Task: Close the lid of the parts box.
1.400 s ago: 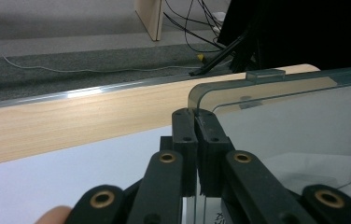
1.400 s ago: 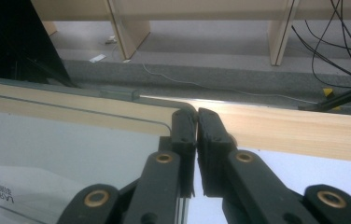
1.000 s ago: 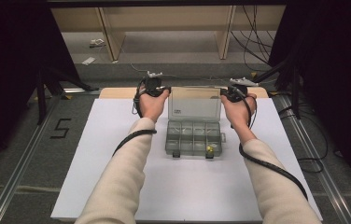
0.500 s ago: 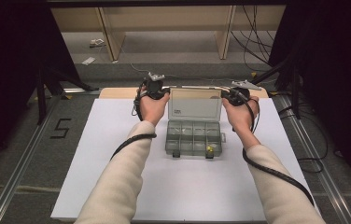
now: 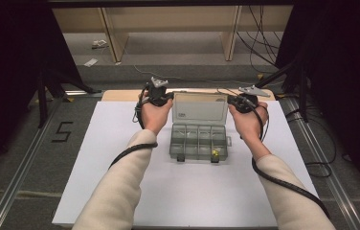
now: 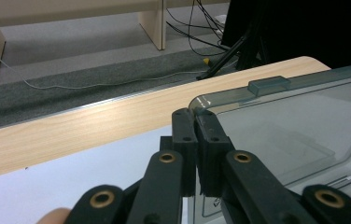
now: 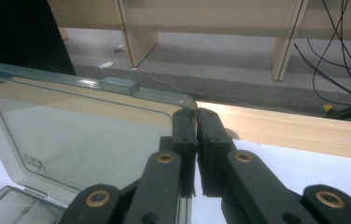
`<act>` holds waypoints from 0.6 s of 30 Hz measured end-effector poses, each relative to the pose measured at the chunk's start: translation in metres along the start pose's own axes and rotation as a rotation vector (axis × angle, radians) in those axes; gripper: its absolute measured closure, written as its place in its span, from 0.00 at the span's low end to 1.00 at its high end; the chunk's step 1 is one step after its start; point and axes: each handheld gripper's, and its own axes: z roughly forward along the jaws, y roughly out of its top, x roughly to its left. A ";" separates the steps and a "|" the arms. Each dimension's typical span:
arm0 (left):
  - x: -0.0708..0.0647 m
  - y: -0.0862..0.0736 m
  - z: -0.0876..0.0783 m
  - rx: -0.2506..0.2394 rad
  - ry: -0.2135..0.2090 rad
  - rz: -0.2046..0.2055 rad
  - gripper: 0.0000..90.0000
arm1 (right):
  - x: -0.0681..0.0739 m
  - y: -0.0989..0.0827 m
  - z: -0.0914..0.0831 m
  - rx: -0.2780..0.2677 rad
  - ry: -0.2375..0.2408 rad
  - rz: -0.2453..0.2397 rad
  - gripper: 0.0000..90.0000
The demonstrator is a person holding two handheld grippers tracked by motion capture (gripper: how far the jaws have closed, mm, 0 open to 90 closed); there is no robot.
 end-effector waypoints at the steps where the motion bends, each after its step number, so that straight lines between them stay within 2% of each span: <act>1: 0.000 -0.001 -0.001 -0.002 -0.002 0.004 0.97 | 0.000 -0.001 -0.001 -0.002 0.001 0.000 0.97; 18: -0.005 -0.008 -0.014 -0.021 -0.001 0.047 0.97 | 0.005 -0.008 -0.016 -0.021 0.006 -0.030 0.97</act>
